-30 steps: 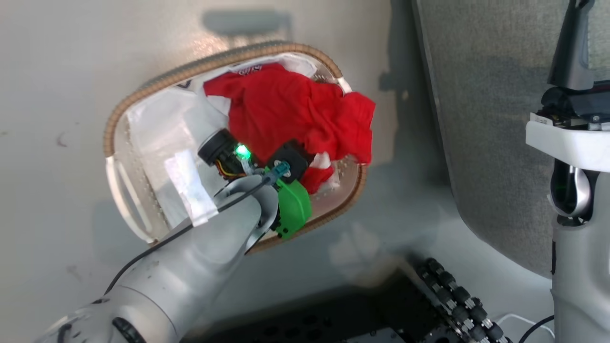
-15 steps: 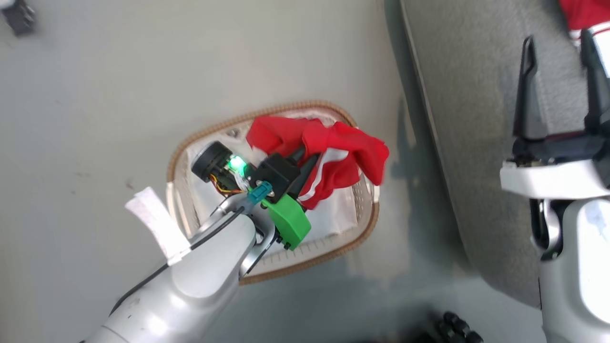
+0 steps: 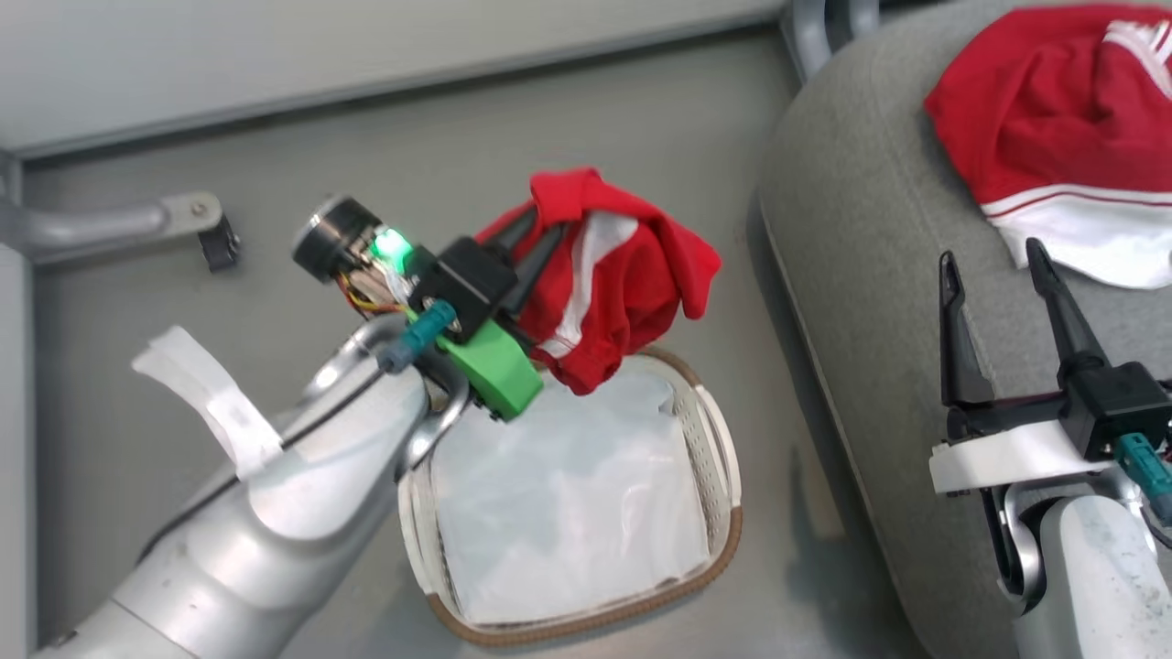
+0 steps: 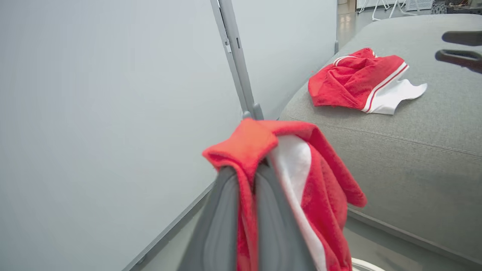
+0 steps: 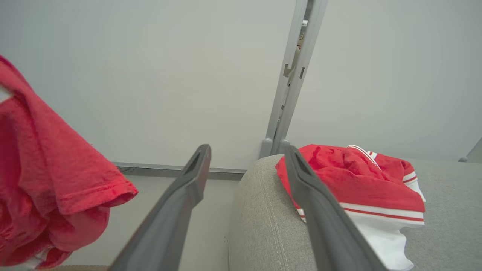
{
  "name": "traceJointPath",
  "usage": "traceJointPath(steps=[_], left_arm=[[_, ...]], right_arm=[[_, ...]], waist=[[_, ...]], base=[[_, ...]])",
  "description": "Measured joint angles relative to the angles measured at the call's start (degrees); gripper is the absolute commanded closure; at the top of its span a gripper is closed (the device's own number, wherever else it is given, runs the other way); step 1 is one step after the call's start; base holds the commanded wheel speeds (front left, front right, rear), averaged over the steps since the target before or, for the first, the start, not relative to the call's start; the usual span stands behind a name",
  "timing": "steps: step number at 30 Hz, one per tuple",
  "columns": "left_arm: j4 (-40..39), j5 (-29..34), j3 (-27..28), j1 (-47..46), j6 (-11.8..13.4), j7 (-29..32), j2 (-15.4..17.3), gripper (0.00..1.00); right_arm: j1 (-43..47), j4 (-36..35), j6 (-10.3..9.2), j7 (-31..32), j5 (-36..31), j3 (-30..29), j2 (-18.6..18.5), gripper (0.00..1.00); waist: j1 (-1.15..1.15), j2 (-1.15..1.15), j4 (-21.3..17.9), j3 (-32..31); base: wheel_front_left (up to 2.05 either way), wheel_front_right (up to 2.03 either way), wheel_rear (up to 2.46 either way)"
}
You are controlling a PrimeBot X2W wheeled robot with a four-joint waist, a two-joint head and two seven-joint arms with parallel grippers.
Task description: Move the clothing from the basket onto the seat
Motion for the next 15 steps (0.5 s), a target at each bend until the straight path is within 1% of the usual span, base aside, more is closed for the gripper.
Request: traceJointPath(steps=[7, 11, 15], left_arm=[[-1.3, -1.5, 1.3, -5.6, -1.0, 2.2, 1.5, 1.00], [-1.2, -2.5, 1.6, -7.8, -1.1, 3.7, 1.6, 1.00], [-1.2, -3.4, 1.8, -9.5, -1.2, 4.4, 1.4, 1.00]], right_arm=[[2.1, 1.7, 0.00, 0.0, -0.1, 1.3, 0.0, 0.00], [2.6, 3.2, 0.00, 0.0, -0.1, 3.8, 0.0, 0.00], [2.6, 5.0, 0.00, 0.0, -0.1, 6.5, 0.0, 0.00]], waist=[[0.00, 0.00, 0.8, -8.2], [0.00, 0.00, 1.2, -12.2], [0.00, 0.00, 1.4, -14.6]], base=[[0.00, 0.00, 0.00], [0.00, 0.00, 0.00], [0.00, 0.00, 0.00]])
